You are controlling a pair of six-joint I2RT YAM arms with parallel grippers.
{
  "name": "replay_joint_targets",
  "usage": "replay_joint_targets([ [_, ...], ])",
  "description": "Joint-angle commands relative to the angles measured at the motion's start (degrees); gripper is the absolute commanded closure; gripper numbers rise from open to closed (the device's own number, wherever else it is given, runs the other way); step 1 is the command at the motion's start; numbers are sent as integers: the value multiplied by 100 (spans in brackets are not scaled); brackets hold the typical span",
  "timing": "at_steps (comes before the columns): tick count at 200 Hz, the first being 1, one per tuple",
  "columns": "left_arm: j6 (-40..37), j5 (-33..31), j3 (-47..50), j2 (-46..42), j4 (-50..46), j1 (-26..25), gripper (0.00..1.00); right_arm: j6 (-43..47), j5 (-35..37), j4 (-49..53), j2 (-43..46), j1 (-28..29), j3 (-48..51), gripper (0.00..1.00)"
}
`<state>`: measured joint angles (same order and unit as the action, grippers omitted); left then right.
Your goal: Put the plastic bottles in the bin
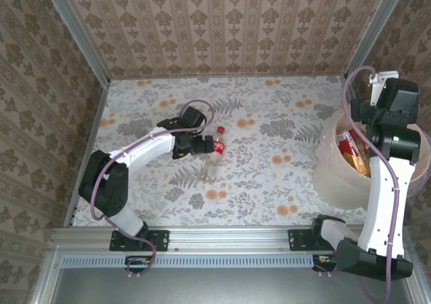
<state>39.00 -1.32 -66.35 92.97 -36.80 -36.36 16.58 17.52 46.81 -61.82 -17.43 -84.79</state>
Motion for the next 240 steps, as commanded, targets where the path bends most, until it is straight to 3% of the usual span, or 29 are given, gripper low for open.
replay_joint_targets([
  [1,-114,169,112,81,102,35,0,-1041,-225,-219,117,-15,38,0],
  [34,-489,384,310,-7,360,-50,0,-1958,-1276,-422,574,-19,74,0],
  [60,-752,443,298,89,434,-166,0,-2511,-2685,-607,800,90,164,0],
  [77,-970,598,344,77,639,-280,0,-2739,-2958,-688,871,435,227,0],
  [115,-1429,715,502,-147,916,-677,0,-2712,-2414,-742,798,1743,328,0],
  [138,-1344,7,262,94,409,-873,0,-2798,-2132,-880,569,2386,361,0],
  [164,-1357,-62,74,423,192,-932,0,-2851,-1725,-1146,283,3084,361,0],
  [208,-1597,-110,95,670,162,-1251,2,-2884,-1477,-1813,-63,3807,518,0],
  [240,-1606,-113,-75,1075,11,-1261,13,-2747,-1092,-1720,-199,3960,395,0],
])
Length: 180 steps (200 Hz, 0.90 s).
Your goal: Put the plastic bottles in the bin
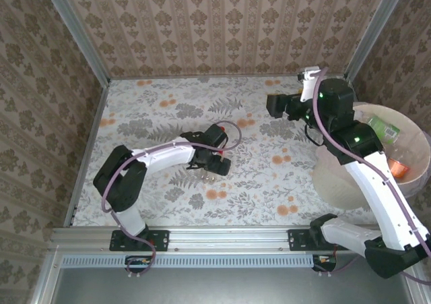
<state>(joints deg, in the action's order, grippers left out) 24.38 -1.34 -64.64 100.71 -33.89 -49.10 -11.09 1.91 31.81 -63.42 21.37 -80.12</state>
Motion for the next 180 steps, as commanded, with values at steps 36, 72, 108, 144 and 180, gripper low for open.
replay_joint_targets([
  [36,-146,-160,-301,506,-286,71,28,28,585,-194,4,106,-62,0],
  [72,-134,-107,-207,463,-188,127,43,-7,684,-132,22,137,-7,0],
  [108,-143,-242,4,174,39,198,50,-20,842,-261,60,199,96,0],
  [144,-319,-61,259,-477,612,372,54,-124,785,-691,225,220,423,0],
  [180,-346,374,308,-968,1116,536,55,-324,613,-718,168,219,471,0],
])
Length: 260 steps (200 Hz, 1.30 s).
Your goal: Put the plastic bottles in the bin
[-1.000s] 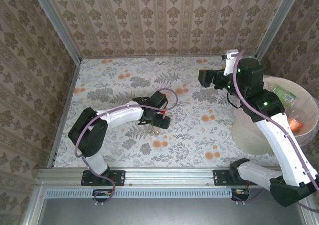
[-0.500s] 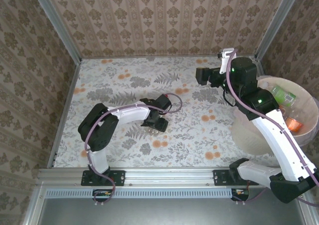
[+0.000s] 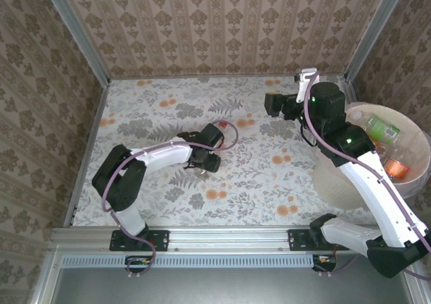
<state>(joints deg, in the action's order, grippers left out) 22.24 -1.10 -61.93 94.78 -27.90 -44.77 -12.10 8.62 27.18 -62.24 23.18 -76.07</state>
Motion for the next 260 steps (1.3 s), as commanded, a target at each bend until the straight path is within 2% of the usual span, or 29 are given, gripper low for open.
replay_joint_targets([
  [1,-127,366,34,-387,524,106,55,-232,-65,-260,47,42,71,0],
  [34,-116,1063,178,-852,1072,341,55,-453,-356,-357,-31,41,85,0],
  [71,185,2238,476,-1398,2102,895,55,-632,-644,-584,-146,46,93,0],
  [107,268,2815,340,-1623,2474,1193,55,-802,-1317,-907,-426,65,70,0],
  [134,313,2965,227,-1638,2625,1261,55,-889,-1681,-1053,-701,106,-77,0],
  [191,435,2879,243,-1636,3216,1313,55,-1135,-2316,-1485,-1460,245,-381,0],
  [214,491,2955,287,-1657,3397,1339,55,-1075,-2945,-1952,-1704,343,-465,0],
  [235,531,3121,344,-1706,3560,1374,55,-1234,-2959,-2410,-2095,420,-524,0],
  [260,565,3267,414,-1757,3734,1375,55,-1447,-3019,-2336,-2490,431,-859,0],
])
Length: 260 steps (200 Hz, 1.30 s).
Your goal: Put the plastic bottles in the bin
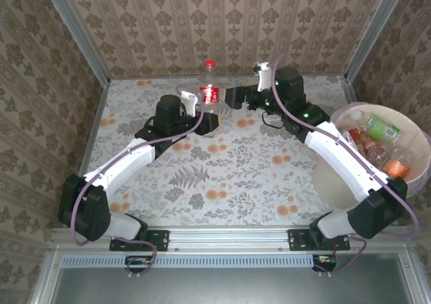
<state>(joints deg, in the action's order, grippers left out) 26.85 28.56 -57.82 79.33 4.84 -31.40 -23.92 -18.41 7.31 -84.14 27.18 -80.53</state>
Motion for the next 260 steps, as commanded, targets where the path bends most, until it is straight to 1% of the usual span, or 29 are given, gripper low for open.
replay_joint_targets([
  [1,107,309,5,-214,475,37,55,-268,-327,-343,-316,32,-421,0],
  [20,160,461,58,-225,647,28,55,-242,-660,-234,-585,94,-662,0],
  [46,176,693,105,-234,867,28,55,-229,-735,-54,-821,161,-882,0],
  [57,189,791,130,-228,998,28,55,-299,-877,-132,-886,161,-913,0],
  [60,193,960,123,-219,1033,28,55,-326,-923,-174,-899,157,-912,0],
  [75,240,1193,119,-169,1170,15,55,-534,-1106,-420,-961,159,-913,0],
  [96,283,1376,118,-120,1327,-22,55,-827,-1167,-666,-1046,159,-949,1],
  [121,286,1533,130,-113,1474,-51,55,-1029,-1364,-729,-1170,158,-994,10],
  [141,333,1668,159,-114,1620,-52,55,-1207,-1598,-1017,-1180,157,-883,17],
  [155,356,1680,166,-116,1667,-51,55,-1247,-1660,-1158,-1131,161,-796,25],
  [171,365,1671,160,-111,1658,-51,55,-1169,-1568,-1175,-1000,140,-687,34],
  [191,387,1655,159,-111,1649,-51,54,-987,-1350,-1034,-807,106,-561,42],
  [198,400,1638,162,-110,1637,-51,51,-956,-1266,-1019,-748,95,-509,45],
  [208,437,1614,132,-111,1601,-51,45,-914,-1071,-970,-656,86,-427,47],
  [212,450,1611,122,-112,1595,-51,39,-892,-986,-942,-615,87,-408,47],
  [217,490,1613,101,-115,1581,-46,28,-863,-879,-883,-576,88,-390,48],
  [221,511,1617,83,-125,1568,-50,22,-839,-782,-846,-536,87,-376,49],
  [227,523,1615,40,-132,1518,-50,15,-798,-647,-784,-479,86,-350,49],
  [233,516,1609,18,-151,1460,-51,10,-752,-516,-707,-417,72,-338,50],
  [249,414,1496,12,-260,1313,-51,0,-616,-137,-312,-234,21,-396,51],
  [260,321,1316,39,-363,1167,-51,0,-553,177,254,-136,-34,-587,52],
])
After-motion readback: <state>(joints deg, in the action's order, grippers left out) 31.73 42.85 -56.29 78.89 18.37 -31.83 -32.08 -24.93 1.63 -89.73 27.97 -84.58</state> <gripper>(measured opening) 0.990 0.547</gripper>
